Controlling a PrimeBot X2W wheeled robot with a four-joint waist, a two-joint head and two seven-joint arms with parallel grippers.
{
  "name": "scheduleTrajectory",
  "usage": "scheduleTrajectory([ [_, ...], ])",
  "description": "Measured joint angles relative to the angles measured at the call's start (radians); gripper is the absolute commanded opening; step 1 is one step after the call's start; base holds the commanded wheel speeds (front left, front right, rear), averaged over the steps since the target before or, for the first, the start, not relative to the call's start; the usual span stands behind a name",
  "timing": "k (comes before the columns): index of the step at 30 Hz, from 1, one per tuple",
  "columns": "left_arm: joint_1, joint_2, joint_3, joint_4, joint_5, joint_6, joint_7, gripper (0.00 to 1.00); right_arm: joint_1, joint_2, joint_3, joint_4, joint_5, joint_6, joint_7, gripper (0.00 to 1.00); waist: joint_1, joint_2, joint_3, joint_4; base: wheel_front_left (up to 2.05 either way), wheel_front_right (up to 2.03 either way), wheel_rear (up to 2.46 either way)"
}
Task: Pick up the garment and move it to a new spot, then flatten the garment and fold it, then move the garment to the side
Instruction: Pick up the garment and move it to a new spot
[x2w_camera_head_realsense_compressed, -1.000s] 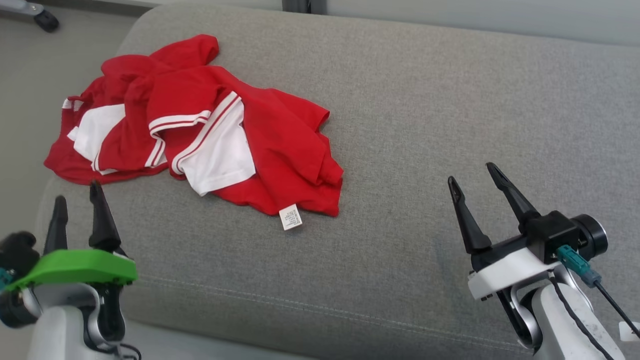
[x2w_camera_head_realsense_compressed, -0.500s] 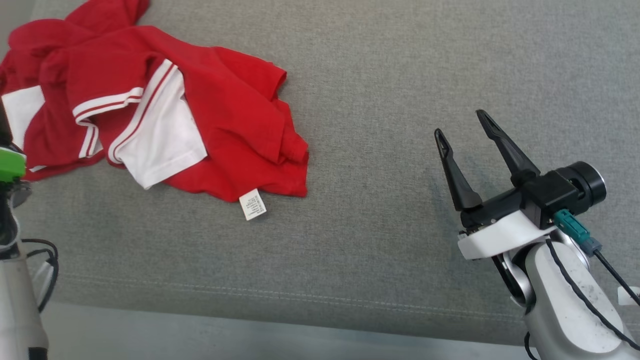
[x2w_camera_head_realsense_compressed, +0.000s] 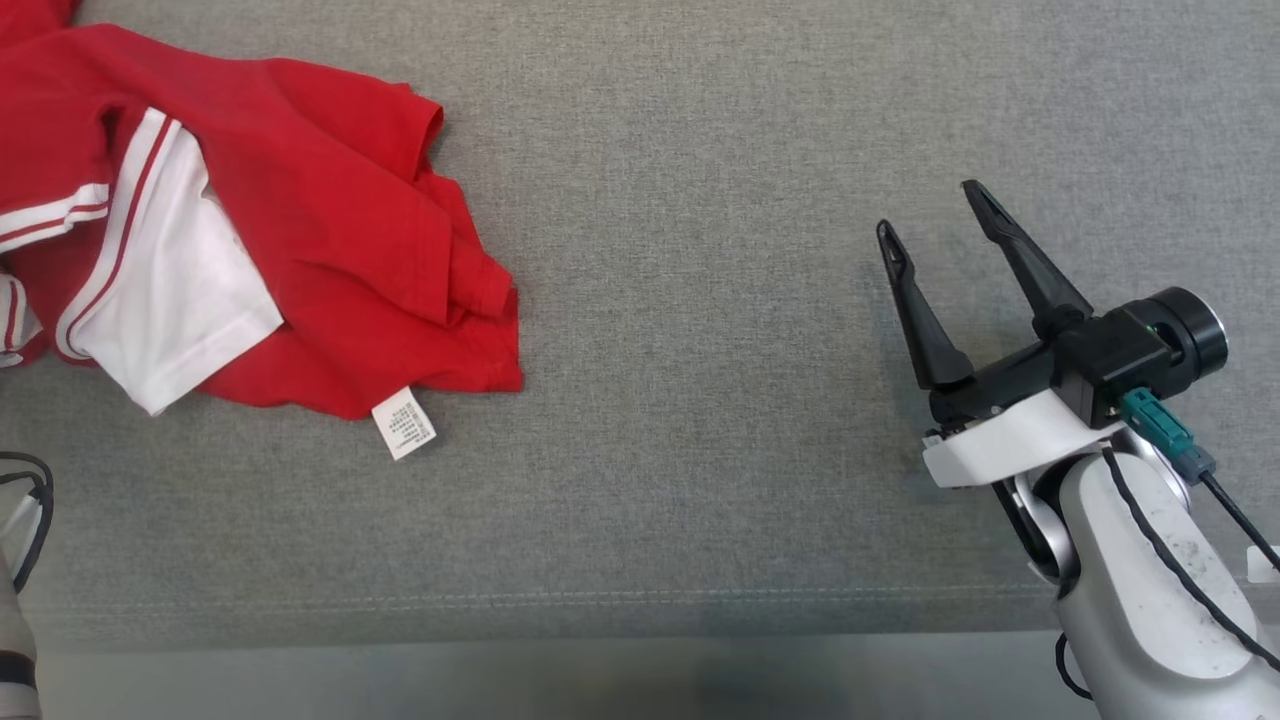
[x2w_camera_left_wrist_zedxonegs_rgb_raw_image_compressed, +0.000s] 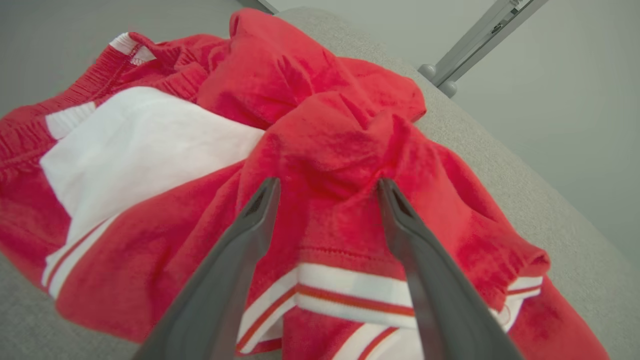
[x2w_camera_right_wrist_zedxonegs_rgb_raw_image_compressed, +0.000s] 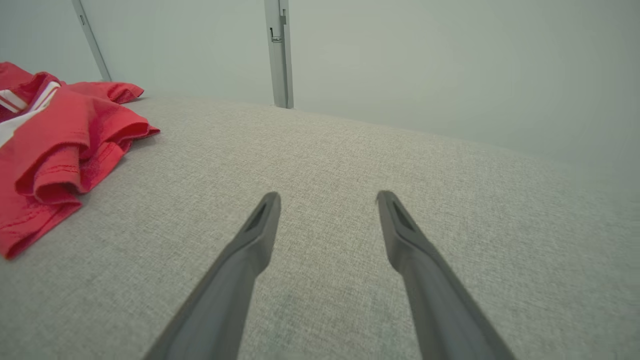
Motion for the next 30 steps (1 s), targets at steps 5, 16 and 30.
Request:
scheduleTrajectory([
  [5,-0.031,-0.001,-0.003,0.044,-0.006,0.002,0.027,1.00,-0.002,-0.007,-0.011,0.001,0.000,0.000,0.000,1.00,0.0000,0.0000,0.016,-0.017,0.00,0.00,0.00],
  [16,-0.070,-0.018,-0.031,0.114,-0.011,-0.021,0.034,0.00,-0.003,-0.017,-0.017,0.023,0.000,-0.002,0.000,1.00,0.0000,0.0000,0.011,0.000,0.00,0.00,0.00],
  [30,-0.072,-0.123,-0.132,0.071,-0.034,-0.104,-0.035,0.00,0.003,0.015,0.002,0.066,0.018,-0.001,0.000,1.00,0.0000,0.0000,-0.074,0.023,0.00,0.00,0.00],
])
